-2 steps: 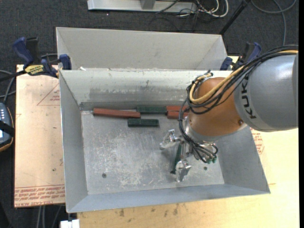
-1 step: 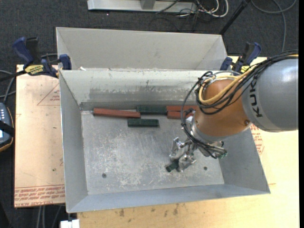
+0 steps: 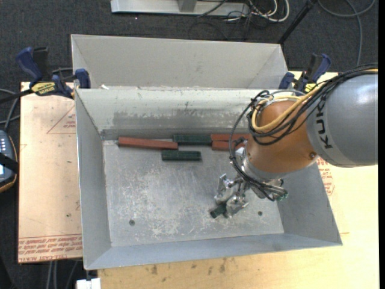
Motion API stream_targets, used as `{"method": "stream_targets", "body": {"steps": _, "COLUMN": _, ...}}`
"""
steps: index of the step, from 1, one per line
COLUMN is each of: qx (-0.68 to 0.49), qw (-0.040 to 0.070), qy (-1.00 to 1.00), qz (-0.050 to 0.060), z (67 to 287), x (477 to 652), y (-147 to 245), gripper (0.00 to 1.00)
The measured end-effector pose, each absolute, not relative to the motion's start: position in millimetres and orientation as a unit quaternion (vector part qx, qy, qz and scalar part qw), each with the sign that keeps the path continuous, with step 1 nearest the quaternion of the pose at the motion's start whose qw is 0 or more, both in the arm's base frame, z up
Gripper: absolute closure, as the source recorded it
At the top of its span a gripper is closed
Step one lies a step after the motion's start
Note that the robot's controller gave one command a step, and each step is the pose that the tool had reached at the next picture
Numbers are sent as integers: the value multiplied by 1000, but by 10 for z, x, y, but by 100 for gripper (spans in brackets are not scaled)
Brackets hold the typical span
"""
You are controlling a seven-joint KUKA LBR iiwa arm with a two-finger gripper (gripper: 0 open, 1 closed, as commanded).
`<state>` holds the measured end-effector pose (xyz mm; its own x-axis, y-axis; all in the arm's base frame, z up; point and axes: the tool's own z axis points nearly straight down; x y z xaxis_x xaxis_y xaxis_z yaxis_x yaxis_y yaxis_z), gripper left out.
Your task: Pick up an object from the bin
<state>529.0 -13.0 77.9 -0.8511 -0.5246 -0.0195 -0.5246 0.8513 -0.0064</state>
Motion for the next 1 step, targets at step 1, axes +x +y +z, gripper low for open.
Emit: {"method": "stream_targets", "body": {"steps": 1, "qx": -302, "qw": 6, "qy": 953, "qz": -2, "z": 2613, "x": 5348, "y": -200, "gripper": 100}}
